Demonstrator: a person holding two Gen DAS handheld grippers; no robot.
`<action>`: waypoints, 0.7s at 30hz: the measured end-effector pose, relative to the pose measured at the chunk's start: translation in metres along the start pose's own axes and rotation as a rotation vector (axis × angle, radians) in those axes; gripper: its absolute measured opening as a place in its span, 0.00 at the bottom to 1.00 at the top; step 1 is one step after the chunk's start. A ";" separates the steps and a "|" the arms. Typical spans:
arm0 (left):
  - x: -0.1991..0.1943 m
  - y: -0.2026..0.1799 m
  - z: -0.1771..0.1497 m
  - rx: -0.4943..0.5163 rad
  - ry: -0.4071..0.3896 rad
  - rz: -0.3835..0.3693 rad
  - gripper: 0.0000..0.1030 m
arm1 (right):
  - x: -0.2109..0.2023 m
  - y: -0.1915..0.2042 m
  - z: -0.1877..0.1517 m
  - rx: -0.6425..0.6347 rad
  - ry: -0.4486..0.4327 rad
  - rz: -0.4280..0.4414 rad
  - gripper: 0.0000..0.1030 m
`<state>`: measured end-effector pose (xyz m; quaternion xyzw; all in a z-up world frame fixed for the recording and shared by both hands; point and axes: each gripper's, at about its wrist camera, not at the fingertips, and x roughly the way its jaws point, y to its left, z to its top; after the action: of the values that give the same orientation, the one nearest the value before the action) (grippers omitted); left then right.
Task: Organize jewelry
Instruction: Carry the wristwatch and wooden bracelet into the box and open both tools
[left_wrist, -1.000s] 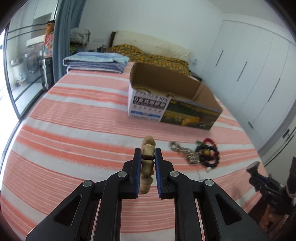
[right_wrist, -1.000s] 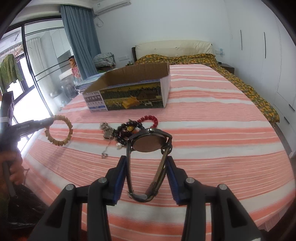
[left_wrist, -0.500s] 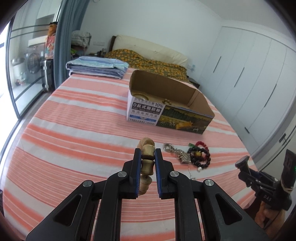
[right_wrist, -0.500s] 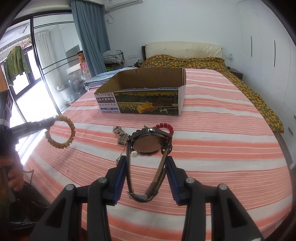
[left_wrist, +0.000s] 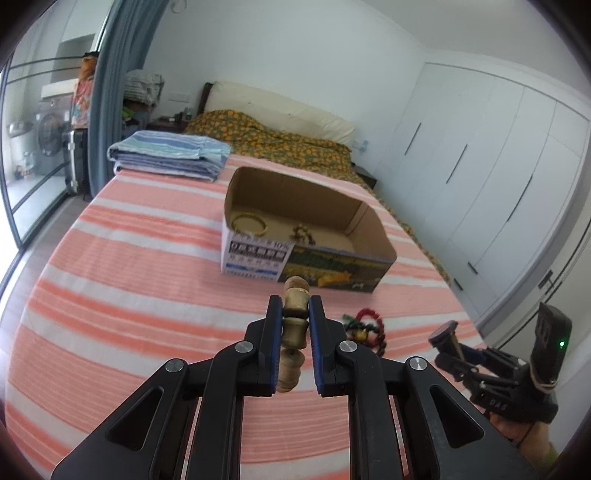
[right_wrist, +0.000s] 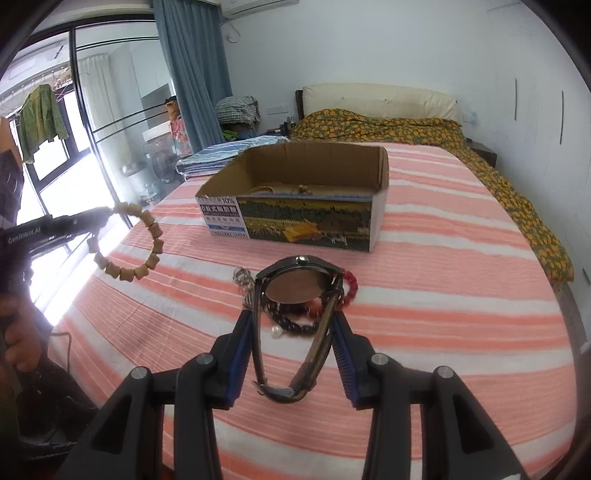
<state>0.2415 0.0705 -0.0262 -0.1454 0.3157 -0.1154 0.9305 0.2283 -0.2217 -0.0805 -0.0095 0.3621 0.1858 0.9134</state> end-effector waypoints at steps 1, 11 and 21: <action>0.002 -0.001 0.007 0.007 -0.004 -0.003 0.12 | 0.001 0.000 0.007 -0.011 -0.004 0.006 0.41; 0.045 -0.015 0.090 0.058 -0.050 -0.041 0.12 | 0.045 -0.021 0.089 -0.066 -0.045 0.033 0.41; 0.167 -0.010 0.127 0.061 0.076 -0.014 0.12 | 0.164 -0.057 0.169 -0.055 0.072 0.001 0.41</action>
<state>0.4481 0.0350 -0.0185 -0.1149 0.3463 -0.1371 0.9209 0.4690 -0.1941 -0.0716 -0.0411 0.3897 0.1957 0.8990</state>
